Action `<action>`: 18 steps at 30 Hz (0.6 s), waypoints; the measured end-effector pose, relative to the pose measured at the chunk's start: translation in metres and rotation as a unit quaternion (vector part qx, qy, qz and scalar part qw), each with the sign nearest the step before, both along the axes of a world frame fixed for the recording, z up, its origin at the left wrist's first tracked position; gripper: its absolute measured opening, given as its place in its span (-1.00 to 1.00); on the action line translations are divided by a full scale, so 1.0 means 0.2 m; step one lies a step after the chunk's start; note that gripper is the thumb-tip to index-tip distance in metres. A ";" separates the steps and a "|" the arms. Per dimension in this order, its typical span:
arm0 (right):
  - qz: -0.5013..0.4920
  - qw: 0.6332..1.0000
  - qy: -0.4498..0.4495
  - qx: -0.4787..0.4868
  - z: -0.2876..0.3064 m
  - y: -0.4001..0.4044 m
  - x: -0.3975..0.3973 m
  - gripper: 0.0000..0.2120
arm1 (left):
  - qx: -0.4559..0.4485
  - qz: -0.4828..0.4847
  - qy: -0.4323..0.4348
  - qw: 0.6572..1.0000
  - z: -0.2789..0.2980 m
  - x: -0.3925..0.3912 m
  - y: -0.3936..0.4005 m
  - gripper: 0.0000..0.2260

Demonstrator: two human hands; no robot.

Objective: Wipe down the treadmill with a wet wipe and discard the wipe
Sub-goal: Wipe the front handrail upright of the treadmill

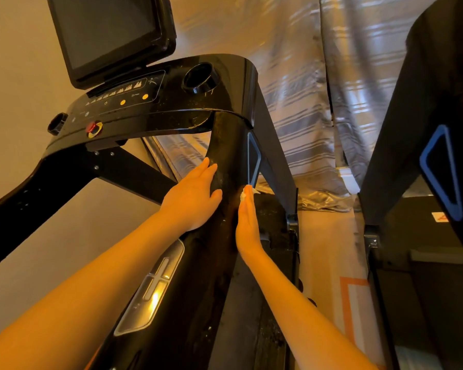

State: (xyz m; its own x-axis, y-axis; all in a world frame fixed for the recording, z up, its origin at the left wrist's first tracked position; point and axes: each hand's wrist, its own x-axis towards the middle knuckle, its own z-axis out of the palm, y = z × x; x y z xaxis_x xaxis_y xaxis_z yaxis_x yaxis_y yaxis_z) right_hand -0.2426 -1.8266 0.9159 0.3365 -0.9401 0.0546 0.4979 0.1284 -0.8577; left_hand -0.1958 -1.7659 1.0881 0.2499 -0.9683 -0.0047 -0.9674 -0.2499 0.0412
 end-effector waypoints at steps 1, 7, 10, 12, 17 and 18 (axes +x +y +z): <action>0.003 1.000 0.009 -0.003 -0.02 0.04 0.00 -0.49 | 0.001 0.001 0.001 1.000 0.00 -0.01 0.00 -0.44; 0.013 0.998 0.007 -0.061 -0.08 0.18 -0.03 -0.52 | 0.011 -0.001 -0.009 1.000 0.01 0.00 0.01 -0.45; 0.012 0.999 0.033 0.011 -0.04 0.07 -0.01 -0.48 | 0.038 -0.001 -0.018 0.999 0.03 -0.01 0.05 -0.42; 0.014 0.998 0.057 0.021 -0.02 0.04 -0.01 -0.43 | 0.055 0.001 -0.021 0.998 0.04 -0.03 0.11 -0.41; 0.029 0.998 0.036 -0.033 -0.06 0.29 -0.08 -0.41 | 0.035 -0.008 0.009 0.999 0.00 -0.03 0.27 -0.39; 0.028 0.997 0.043 -0.054 -0.09 0.35 -0.09 -0.39 | 0.019 -0.010 0.014 1.000 -0.01 -0.03 0.29 -0.40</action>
